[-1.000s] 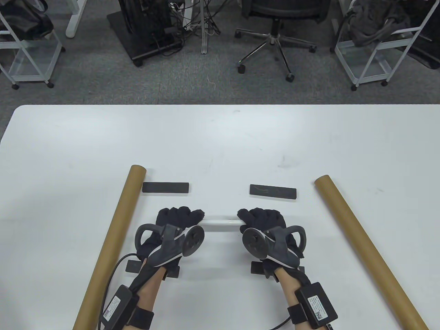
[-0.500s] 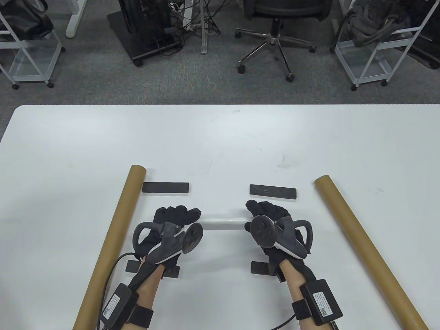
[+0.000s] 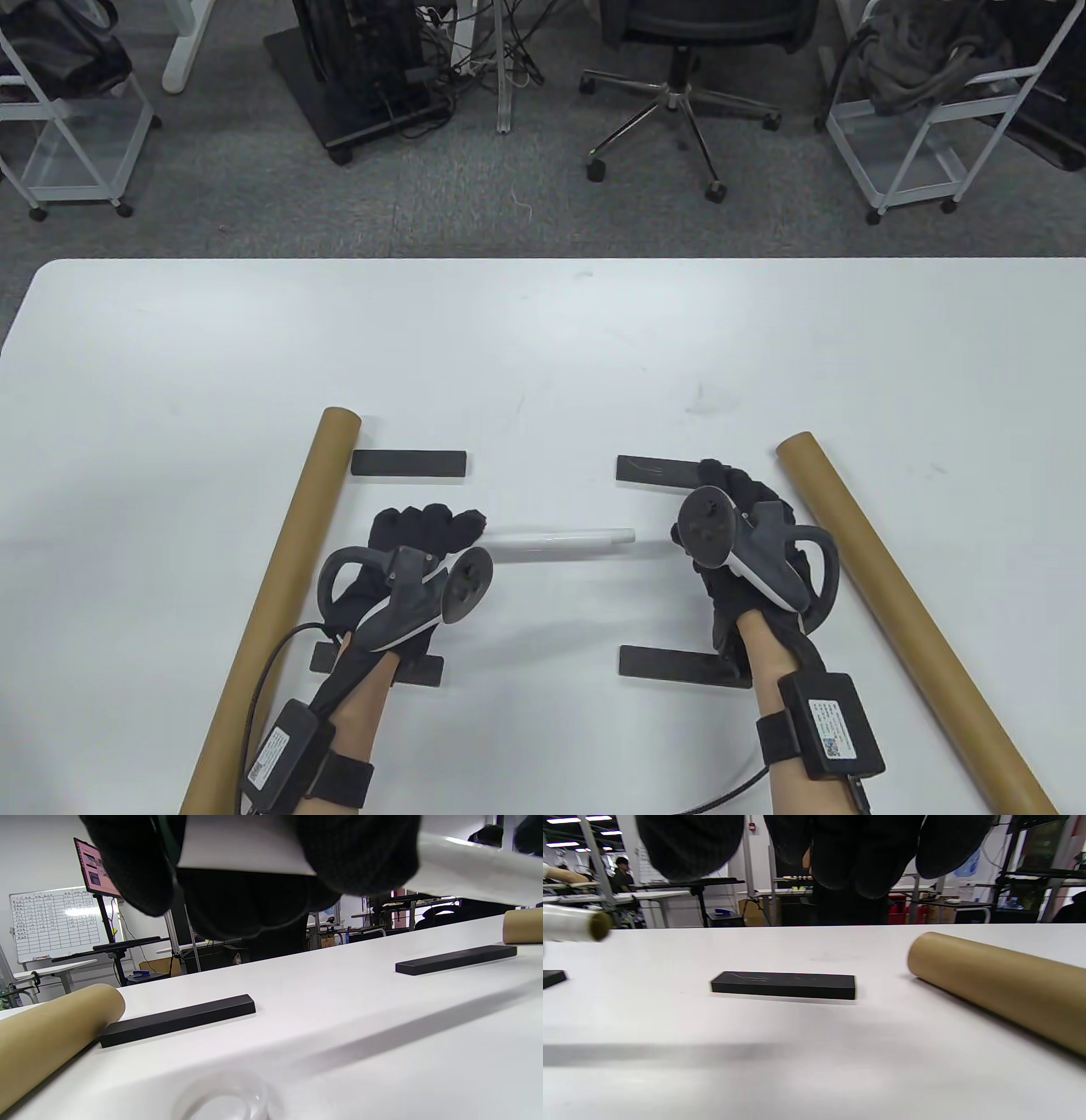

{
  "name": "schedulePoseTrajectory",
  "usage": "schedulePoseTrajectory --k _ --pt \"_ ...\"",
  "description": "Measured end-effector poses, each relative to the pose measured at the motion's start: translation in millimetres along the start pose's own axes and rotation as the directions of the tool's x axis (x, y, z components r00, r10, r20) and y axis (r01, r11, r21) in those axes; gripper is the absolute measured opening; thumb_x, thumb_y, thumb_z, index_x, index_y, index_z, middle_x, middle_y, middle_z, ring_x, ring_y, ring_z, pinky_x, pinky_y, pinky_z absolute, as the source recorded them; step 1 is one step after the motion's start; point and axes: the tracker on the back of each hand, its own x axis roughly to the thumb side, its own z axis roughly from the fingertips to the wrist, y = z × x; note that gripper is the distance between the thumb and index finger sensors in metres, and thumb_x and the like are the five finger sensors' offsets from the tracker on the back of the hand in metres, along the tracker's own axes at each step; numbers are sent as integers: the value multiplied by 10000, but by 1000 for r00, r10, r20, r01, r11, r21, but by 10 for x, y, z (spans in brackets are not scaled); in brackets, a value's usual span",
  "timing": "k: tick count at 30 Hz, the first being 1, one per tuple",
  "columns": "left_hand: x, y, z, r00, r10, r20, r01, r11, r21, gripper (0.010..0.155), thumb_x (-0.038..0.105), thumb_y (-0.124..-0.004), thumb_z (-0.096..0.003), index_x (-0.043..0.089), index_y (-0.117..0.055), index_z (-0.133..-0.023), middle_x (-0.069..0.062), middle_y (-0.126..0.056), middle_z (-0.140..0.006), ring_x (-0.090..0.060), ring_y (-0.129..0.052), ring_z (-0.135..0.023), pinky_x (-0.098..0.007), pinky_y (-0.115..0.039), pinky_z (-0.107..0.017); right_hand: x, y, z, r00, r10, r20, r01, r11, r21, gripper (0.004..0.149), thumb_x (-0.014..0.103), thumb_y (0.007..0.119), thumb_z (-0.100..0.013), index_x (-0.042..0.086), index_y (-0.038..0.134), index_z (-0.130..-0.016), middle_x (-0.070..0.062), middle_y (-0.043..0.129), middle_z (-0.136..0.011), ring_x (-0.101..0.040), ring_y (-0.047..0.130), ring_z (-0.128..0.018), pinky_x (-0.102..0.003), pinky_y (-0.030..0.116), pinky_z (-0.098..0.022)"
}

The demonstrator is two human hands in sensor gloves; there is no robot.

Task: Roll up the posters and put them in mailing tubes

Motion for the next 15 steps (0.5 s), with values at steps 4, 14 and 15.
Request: schedulePoseTrajectory --k 4,14,15 --pt "-8 -1 0 1000 0 -2 0 1000 5 532 462 -724 -475 408 -740 -1004 89 -904 -898 -205 -967 -776 -527 -737 -769 -209 3 -56 992 85 -93 -82 996 43 861 448 711 -449 -18 415 -1111 -308 534 -1140 -565 606 -999 -712 530 -702" --pt "-26 -4 -5 1000 -7 -9 7 1000 7 532 465 -725 -476 409 -739 -1005 91 -904 -898 -204 -969 -775 -535 -730 -774 -771 125 -107 953 154 -262 -118 982 148 968 474 708 -438 -85 297 -1113 -374 409 -1161 -617 508 -1020 -738 469 -707" --pt "-30 -8 -5 1000 -5 -10 5 1000 5 533 465 -725 -476 408 -738 -1006 90 -904 -898 -204 -971 -774 -536 -728 -775 -815 132 -112 948 161 -274 -120 980 160 972 475 708 -437 -91 296 -1111 -378 407 -1161 -621 503 -1019 -738 468 -707"
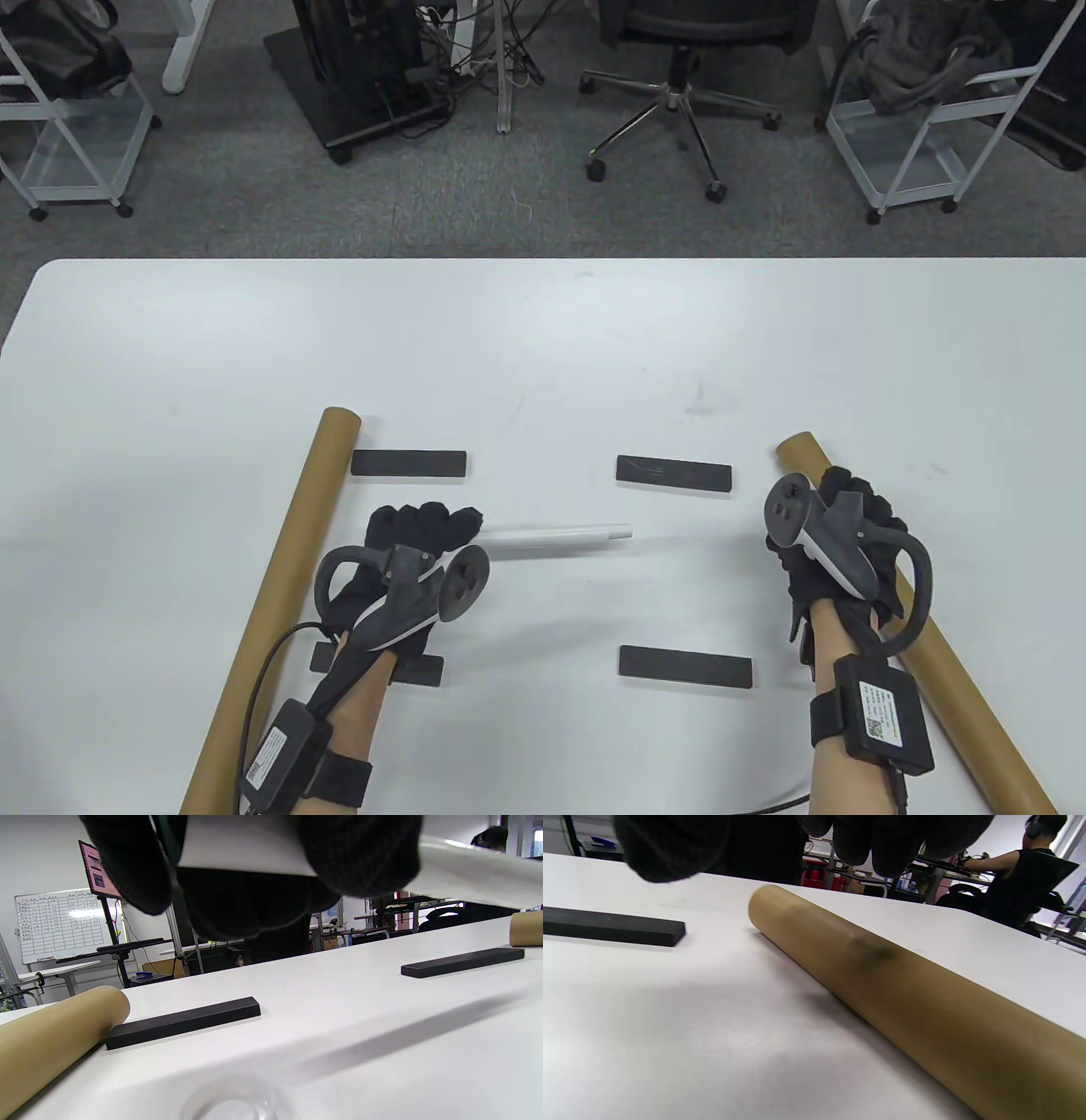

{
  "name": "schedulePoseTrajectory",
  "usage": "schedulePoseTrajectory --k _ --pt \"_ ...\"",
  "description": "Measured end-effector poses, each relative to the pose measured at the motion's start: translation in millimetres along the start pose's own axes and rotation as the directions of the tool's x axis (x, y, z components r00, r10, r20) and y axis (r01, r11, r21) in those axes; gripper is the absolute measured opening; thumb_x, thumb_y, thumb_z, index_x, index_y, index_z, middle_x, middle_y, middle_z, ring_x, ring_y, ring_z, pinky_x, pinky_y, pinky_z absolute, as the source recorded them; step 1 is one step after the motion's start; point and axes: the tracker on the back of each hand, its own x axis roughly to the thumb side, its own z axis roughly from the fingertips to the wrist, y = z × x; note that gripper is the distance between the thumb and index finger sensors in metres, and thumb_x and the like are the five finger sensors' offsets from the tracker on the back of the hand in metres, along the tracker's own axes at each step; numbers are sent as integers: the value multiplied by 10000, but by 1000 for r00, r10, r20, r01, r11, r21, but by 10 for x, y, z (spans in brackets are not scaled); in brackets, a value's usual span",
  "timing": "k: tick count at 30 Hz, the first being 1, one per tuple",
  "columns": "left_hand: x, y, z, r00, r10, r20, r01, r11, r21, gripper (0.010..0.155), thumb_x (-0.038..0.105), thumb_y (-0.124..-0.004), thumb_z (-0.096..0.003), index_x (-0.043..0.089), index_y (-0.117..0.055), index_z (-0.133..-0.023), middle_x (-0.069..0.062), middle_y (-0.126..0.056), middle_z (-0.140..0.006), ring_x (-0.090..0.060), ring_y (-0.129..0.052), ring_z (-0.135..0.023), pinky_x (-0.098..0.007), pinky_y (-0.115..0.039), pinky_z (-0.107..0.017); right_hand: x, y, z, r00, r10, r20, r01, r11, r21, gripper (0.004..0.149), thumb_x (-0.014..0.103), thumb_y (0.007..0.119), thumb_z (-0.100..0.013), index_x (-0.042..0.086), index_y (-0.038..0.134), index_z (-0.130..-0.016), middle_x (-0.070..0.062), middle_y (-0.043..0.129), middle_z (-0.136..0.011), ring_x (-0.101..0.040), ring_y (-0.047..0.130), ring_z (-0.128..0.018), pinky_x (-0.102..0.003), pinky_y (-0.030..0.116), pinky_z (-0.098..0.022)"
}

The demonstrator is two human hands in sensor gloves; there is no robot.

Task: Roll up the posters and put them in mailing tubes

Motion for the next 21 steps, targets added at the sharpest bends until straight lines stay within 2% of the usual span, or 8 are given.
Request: schedulePoseTrajectory --k 8,16,21 --pt "-30 -5 -1 1000 7 -9 -8 1000 -6 535 464 -725 -476 396 -740 -1006 90 -905 -898 -203 -970 -776 -539 -726 -776 -240 80 -71 996 3 -91 4 997 77 1051 508 737 -398 -104 262 -1109 -396 383 -1158 -633 503 -1013 -743 478 -700" --pt "-25 -14 -4 1000 18 -3 -18 1000 -3 536 466 -729 -475 391 -741 -1006 92 -904 -899 -203 -970 -777 -539 -725 -777 -301 149 -86 992 16 -122 -1 992 124 1048 495 736 -404 -110 248 -1107 -406 365 -1156 -652 503 -1007 -754 479 -693" --pt "-30 -22 -8 1000 21 -4 -21 1000 -4 539 467 -730 -476 375 -741 -1008 88 -904 -901 -205 -970 -780 -543 -724 -777 -379 281 -128 990 30 -138 -8 987 162 1036 489 740 -405 -106 263 -1107 -394 393 -1154 -641 530 -1003 -749 495 -693"
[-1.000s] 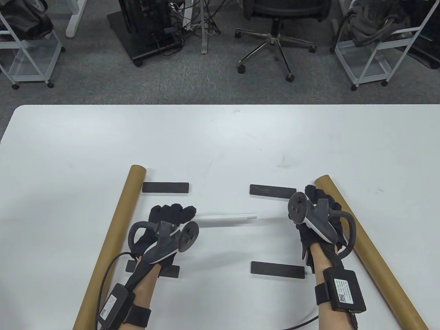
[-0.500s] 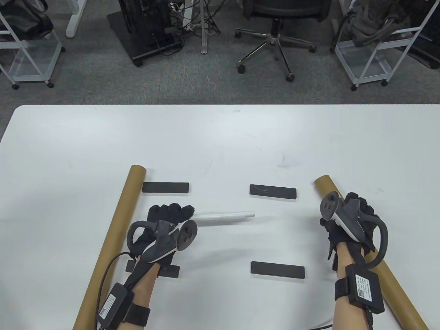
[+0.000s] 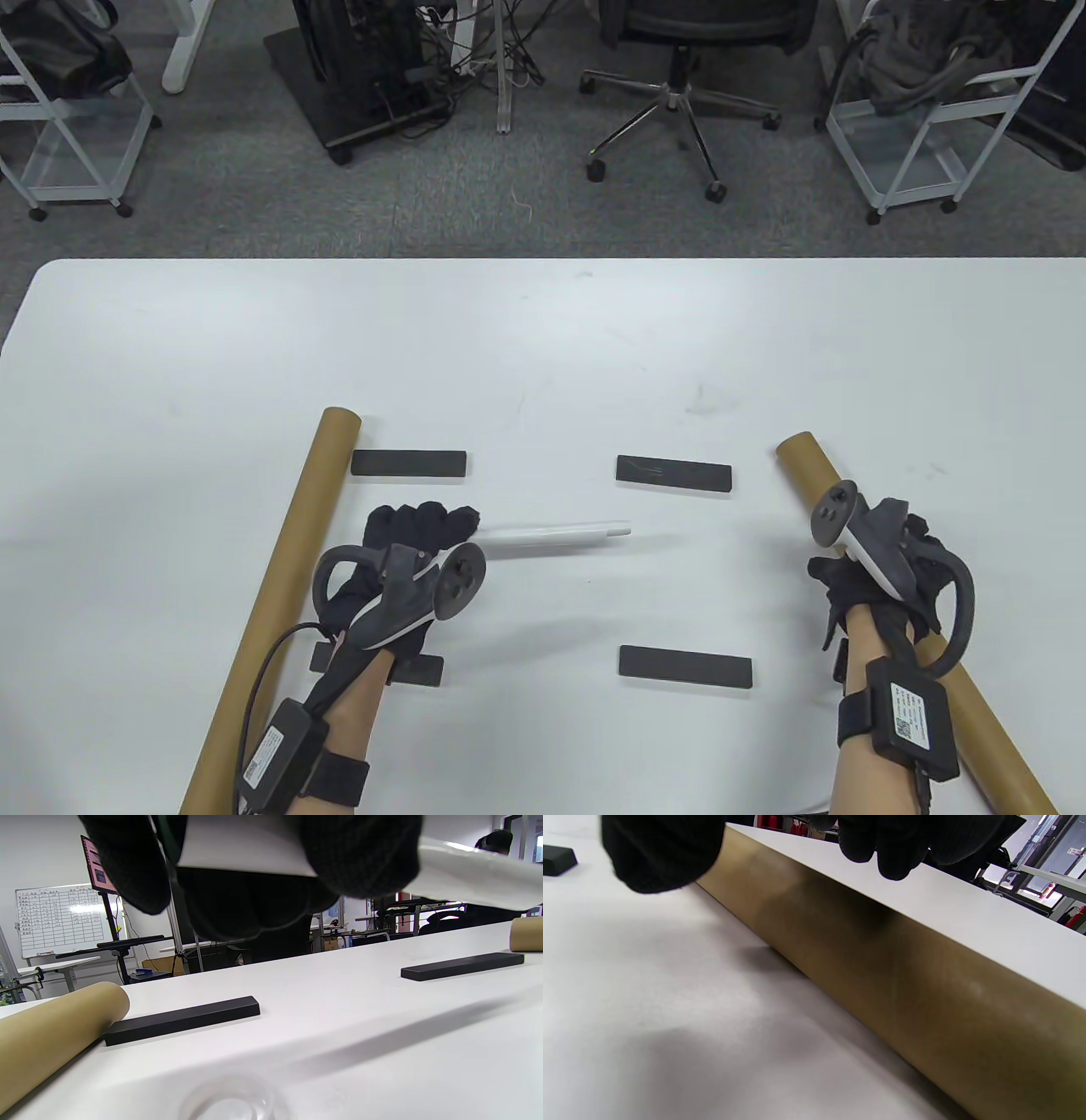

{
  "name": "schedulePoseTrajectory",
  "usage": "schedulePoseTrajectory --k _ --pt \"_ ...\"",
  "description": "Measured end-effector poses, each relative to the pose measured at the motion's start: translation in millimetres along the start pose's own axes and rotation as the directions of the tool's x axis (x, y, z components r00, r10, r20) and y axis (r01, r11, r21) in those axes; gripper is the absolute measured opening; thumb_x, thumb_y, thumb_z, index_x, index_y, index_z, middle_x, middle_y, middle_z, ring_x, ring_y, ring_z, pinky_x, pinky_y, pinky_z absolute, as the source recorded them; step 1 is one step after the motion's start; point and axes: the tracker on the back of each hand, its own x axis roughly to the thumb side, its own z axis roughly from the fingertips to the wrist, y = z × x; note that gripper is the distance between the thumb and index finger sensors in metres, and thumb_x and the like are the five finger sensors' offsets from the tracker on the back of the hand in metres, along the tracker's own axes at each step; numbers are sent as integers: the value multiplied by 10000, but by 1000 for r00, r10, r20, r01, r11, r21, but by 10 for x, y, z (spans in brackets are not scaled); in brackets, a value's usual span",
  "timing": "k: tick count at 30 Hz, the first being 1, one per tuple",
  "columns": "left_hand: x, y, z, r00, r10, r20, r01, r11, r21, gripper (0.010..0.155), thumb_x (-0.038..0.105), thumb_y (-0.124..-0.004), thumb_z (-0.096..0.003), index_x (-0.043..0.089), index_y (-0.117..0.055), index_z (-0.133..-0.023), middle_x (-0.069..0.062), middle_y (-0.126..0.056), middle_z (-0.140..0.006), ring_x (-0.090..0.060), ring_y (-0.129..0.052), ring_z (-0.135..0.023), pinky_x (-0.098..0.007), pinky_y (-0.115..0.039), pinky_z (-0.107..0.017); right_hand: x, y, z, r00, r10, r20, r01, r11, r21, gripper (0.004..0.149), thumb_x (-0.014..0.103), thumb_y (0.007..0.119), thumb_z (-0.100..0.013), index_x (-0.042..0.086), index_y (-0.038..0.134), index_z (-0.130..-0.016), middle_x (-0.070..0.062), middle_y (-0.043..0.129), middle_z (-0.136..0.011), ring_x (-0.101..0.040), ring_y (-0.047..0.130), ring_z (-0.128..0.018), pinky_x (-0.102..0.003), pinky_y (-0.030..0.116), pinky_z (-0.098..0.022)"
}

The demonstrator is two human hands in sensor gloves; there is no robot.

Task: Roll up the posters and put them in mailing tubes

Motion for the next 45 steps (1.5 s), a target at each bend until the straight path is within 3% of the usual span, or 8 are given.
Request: schedulePoseTrajectory --k 4,12,22,35,45 --pt "6 -28 -11 1000 -7 0 7 1000 -15 538 467 -731 -476 366 -744 -1004 89 -903 -902 -204 -969 -782 -542 -724 -778 -23 127 -49 1000 8 4 -8 999 31 997 481 746 -408 -69 305 -1113 -333 509 -1136 -570 646 -978 -715 570 -690" --pt "2 -42 -15 1000 -10 -4 10 999 -30 539 467 -733 -477 368 -741 -1006 88 -902 -902 -206 -969 -781 -540 -727 -776 -39 289 -129 996 79 -28 -80 997 -12 899 411 775 -424 -4 352 -1101 -225 597 -1085 -466 749 -919 -681 682 -649" --pt "-8 -55 -25 1000 -11 -8 10 999 -35 533 467 -734 -476 377 -745 -1001 90 -905 -903 -204 -969 -785 -540 -727 -777 -19 295 -119 994 104 14 -103 994 -37 867 394 747 -425 4 373 -1102 -241 623 -1063 -472 777 -888 -647 730 -624" --pt "-71 -68 -43 1000 17 -26 -19 999 -45 532 469 -747 -469 388 -752 -995 93 -903 -916 -204 -969 -806 -531 -724 -786 276 -26 18 987 122 100 -110 987 -119 867 387 749 -422 17 367 -1107 -238 624 -1065 -478 774 -889 -655 722 -624" --pt "-132 -83 -47 998 33 -45 -35 998 -48 530 470 -754 -463 398 -760 -988 96 -900 -926 -203 -965 -823 -535 -724 -785 634 -213 248 957 118 265 -62 976 -208 861 389 748 -421 34 370 -1109 -234 627 -1066 -476 776 -888 -651 717 -627"
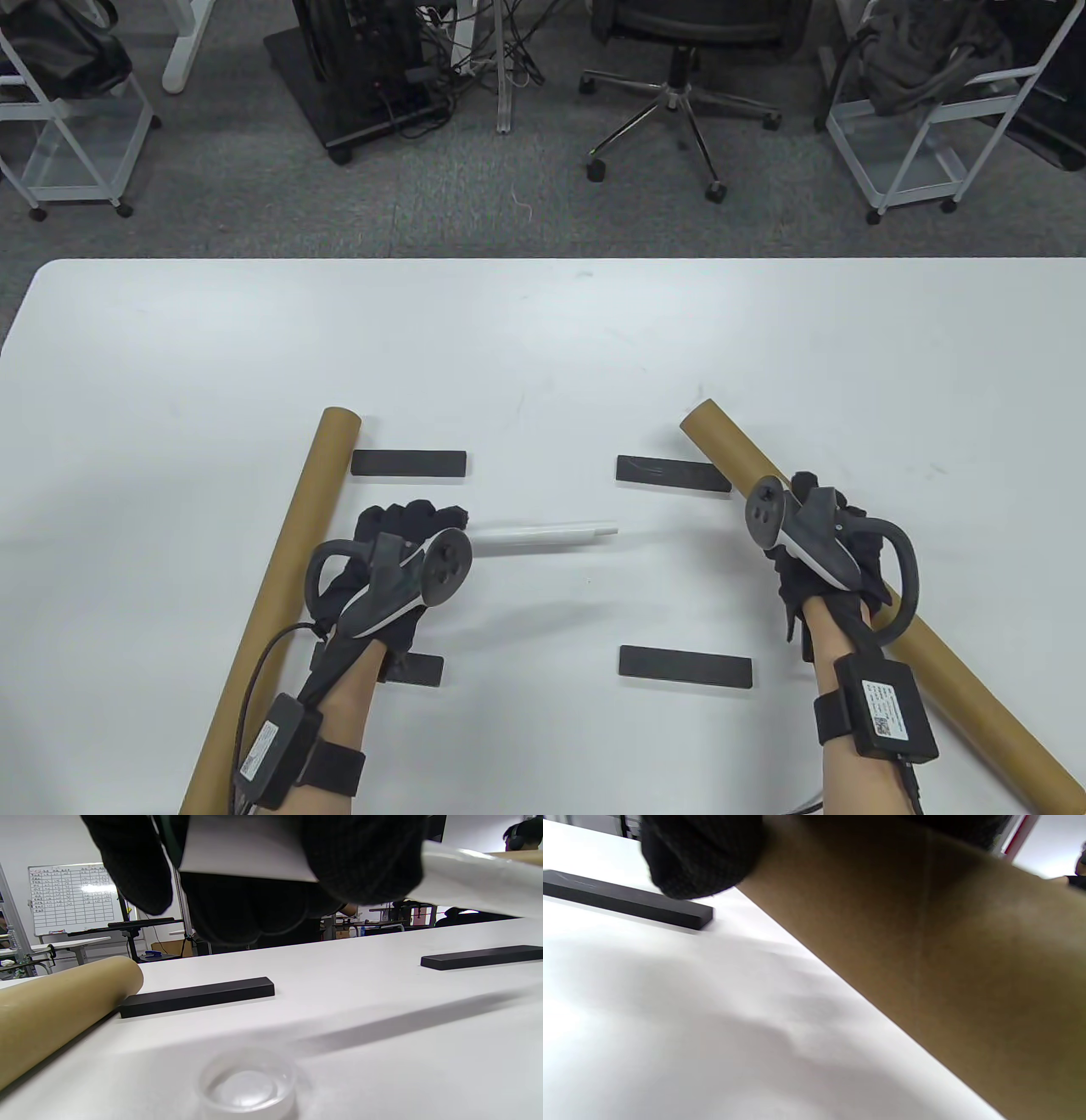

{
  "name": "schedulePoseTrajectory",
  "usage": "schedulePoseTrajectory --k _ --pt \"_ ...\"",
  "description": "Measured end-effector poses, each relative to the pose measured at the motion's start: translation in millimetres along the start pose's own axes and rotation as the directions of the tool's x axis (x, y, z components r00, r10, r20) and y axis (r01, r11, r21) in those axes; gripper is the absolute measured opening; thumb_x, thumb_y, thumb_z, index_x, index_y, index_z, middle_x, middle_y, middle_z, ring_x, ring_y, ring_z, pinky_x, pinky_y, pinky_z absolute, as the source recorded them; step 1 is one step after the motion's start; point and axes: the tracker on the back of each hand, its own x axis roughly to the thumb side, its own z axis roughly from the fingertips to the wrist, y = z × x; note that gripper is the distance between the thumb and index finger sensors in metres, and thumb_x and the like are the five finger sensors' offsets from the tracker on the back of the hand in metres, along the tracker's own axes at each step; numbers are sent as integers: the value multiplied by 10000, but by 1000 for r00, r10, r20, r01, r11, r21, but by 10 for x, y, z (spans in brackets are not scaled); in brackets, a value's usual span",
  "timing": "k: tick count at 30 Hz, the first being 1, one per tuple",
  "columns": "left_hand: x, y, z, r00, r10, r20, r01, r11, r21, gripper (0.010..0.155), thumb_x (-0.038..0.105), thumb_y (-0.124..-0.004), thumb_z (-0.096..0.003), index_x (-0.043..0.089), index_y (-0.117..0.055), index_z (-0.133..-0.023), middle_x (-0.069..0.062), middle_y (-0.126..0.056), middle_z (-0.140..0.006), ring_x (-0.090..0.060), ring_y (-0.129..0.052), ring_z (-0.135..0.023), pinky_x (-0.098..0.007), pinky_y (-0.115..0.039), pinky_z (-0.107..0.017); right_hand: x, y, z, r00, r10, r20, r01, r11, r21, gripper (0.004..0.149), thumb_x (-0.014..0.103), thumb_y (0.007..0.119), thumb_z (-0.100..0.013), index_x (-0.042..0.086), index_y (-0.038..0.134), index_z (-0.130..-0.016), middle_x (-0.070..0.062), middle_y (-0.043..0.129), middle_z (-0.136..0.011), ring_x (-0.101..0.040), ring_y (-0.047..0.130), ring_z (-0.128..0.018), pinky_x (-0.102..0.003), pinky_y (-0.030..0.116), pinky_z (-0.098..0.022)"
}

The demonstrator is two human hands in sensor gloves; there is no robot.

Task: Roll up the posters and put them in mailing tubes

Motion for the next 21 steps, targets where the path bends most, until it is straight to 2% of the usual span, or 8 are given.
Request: schedulePoseTrajectory --k 8,12,21 --pt "-86 19 12 1000 13 -24 -13 1000 11 526 471 -759 -460 407 -763 -982 100 -902 -925 -199 -967 -825 -536 -726 -782 336 -156 128 987 8 158 6 996 -87 830 357 778 -414 108 398 -1108 -190 631 -1083 -473 758 -916 -670 677 -654" --pt "-137 22 15 999 11 -41 -11 1000 21 520 460 -778 -444 421 -779 -963 109 -902 -926 -199 -962 -837 -541 -725 -783 336 -138 132 987 84 138 -58 980 -189 813 351 785 -413 153 405 -1104 -160 628 -1091 -464 742 -934 -671 653 -673" --pt "-397 -39 -7 990 55 -129 -52 998 23 514 455 -801 -423 447 -810 -937 132 -906 -931 -207 -947 -879 -550 -717 -787 220 -33 145 971 186 150 -144 957 -253 776 339 802 -408 268 415 -1077 -88 602 -1110 -427 691 -983 -650 575 -721"
